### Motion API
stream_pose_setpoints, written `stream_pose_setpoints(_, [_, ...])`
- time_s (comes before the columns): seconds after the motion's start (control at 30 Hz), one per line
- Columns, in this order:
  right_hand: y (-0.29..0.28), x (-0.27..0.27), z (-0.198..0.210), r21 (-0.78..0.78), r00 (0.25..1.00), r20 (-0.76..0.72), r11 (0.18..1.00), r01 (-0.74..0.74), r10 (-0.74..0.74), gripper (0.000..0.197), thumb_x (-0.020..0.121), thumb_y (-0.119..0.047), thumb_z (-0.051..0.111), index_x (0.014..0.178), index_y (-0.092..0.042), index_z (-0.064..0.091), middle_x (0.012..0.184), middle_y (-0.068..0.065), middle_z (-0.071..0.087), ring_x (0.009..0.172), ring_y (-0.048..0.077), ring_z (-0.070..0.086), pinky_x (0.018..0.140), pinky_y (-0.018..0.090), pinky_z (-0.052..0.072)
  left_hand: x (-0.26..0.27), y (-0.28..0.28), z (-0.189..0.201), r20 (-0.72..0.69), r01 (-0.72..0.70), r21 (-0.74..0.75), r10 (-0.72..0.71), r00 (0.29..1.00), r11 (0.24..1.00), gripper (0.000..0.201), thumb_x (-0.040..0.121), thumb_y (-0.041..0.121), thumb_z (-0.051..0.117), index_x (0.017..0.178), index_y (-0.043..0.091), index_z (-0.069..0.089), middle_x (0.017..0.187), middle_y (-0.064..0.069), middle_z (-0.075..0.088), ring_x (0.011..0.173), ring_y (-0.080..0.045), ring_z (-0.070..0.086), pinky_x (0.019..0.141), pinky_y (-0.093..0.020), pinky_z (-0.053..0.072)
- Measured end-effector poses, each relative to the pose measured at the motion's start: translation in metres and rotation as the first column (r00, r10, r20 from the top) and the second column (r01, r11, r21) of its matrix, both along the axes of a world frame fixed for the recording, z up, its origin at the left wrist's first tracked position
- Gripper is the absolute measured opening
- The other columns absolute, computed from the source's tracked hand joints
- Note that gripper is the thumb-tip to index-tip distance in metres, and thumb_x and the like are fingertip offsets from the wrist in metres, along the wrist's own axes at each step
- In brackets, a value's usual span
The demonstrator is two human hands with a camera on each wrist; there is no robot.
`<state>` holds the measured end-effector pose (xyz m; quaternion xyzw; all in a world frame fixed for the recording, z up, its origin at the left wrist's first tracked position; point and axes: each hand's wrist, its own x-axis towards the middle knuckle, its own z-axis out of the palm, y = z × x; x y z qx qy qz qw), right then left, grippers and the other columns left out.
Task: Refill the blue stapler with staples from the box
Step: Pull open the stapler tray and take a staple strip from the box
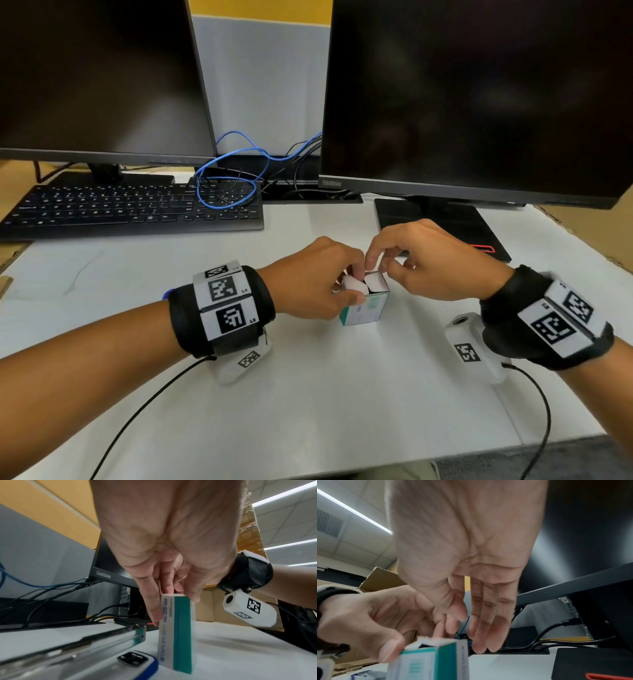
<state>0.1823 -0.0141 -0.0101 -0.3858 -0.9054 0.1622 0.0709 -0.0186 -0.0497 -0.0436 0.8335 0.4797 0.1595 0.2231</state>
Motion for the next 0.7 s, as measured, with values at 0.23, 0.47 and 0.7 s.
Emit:
stream_pose_setpoints(0.23, [0.000,0.001,-0.005,-0.081,0.989,-0.019,0.986,-0.146,0.145,0.031,0.093,-0.017,0.053,0.111,-0.034,0.071,0.126,-0.011,0.062,0.112,0.009,0.061,0.081,0.032,0.059,-0.006,-0.002,-0.002,0.144,-0.059,-0.061,0.067,0.987,0.996,0.031,0.080,0.025,0.077,0.092,0.013,0.050,0.091,0.000,0.069,0.074,-0.009,0.072,0.065,-0.034,0.063])
stream_pose_setpoints(0.47, [0.002,-0.001,-0.002,-0.022,0.990,0.014,0.989,-0.143,0.144,0.026,0.090,-0.050,0.056,0.094,-0.032,0.075,0.125,-0.011,0.063,0.103,0.004,0.061,0.079,0.028,0.059,-0.012,-0.003,-0.006,0.093,-0.100,0.007,0.099,0.991,0.995,0.029,0.079,0.034,0.075,0.073,0.014,0.055,0.073,0.010,0.060,0.066,-0.006,0.065,0.057,-0.035,0.058])
stream_pose_setpoints(0.7, [0.009,0.005,-0.008,0.017,1.000,0.001,1.000,0.025,-0.025,0.017,0.080,-0.041,0.074,0.075,-0.025,0.071,0.086,-0.007,0.072,0.083,0.007,0.067,0.070,0.026,0.057,-0.012,-0.001,-0.009,0.132,-0.093,0.011,0.091,0.987,0.996,0.024,0.079,0.027,0.074,0.070,0.007,0.064,0.071,0.003,0.068,0.072,-0.009,0.071,0.059,-0.035,0.061])
